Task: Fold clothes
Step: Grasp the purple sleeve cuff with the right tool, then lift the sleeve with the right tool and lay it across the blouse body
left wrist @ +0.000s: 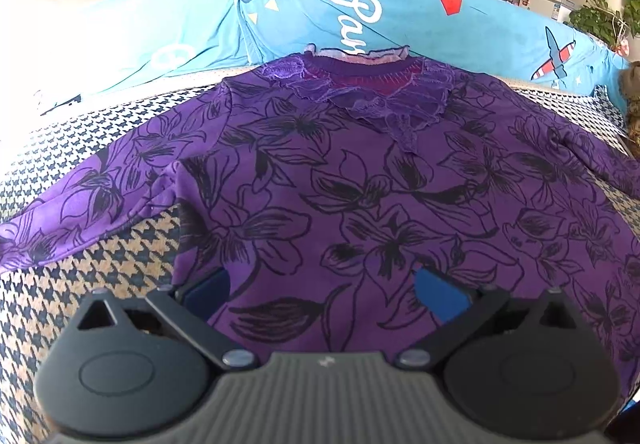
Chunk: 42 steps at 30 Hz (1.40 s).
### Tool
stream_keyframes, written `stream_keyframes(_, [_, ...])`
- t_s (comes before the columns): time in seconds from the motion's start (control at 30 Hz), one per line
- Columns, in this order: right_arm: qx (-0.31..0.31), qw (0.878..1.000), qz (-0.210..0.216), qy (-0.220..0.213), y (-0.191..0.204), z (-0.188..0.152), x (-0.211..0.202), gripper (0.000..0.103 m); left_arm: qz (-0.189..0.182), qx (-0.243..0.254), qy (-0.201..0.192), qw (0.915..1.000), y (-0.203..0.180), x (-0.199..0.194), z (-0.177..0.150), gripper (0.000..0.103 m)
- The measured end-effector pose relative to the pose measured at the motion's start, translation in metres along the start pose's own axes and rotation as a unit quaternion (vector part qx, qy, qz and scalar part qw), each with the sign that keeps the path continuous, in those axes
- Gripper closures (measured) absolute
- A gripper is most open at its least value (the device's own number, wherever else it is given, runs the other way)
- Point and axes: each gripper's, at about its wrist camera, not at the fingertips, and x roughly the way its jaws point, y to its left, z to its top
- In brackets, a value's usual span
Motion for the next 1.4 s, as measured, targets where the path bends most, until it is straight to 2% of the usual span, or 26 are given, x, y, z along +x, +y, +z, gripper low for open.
stream_keyframes(0.03, [-0.005,1.000,-0.004,-0.004,0.001,0.000,0.002,0.058,0.000,0.000,0.001,1.0000,0.000,0.001,0.000,0.000])
stream_keyframes(0.1, [-0.017,1.000,-0.018,-0.011,0.004,0.000,0.004,0.080,-0.002,0.000,0.003,1.0000,-0.001,0.002,-0.001,0.000])
stream_keyframes(0.17, [-0.016,0.999,-0.026,-0.012,0.004,0.000,0.007,0.091,-0.002,-0.001,0.005,1.0000,-0.003,0.004,-0.002,0.000])
stream_keyframes(0.27, [-0.012,0.999,-0.027,-0.017,0.006,-0.001,0.009,0.093,-0.005,0.000,0.007,1.0000,-0.005,0.006,-0.003,0.000])
stream_keyframes(0.37, [-0.048,0.998,-0.023,-0.033,0.021,-0.002,0.008,0.094,0.000,0.005,0.005,1.0000,-0.007,0.007,-0.003,0.000])
stream_keyframes(0.63, [-0.134,0.988,0.059,-0.040,0.083,-0.026,0.001,0.094,-0.002,-0.020,0.016,0.9997,-0.003,0.012,-0.003,0.000])
stream_keyframes(0.87, [-0.187,0.973,0.131,-0.013,0.138,-0.062,0.007,0.094,0.000,-0.032,0.016,0.9993,0.002,0.012,-0.002,0.000])
stream_keyframes(1.13, [-0.225,0.952,0.205,0.024,0.187,-0.104,0.014,0.094,-0.005,-0.061,0.012,0.9981,0.012,0.008,0.002,0.000])
stream_keyframes(1.3, [-0.255,0.931,0.254,0.054,0.212,-0.138,0.013,0.094,0.001,-0.087,0.019,0.9961,0.023,0.008,0.003,0.000])
stream_keyframes(1.4, [-0.287,0.912,0.284,0.074,0.226,-0.163,0.008,0.094,-0.002,-0.101,0.025,0.9946,0.030,0.008,0.002,0.000])
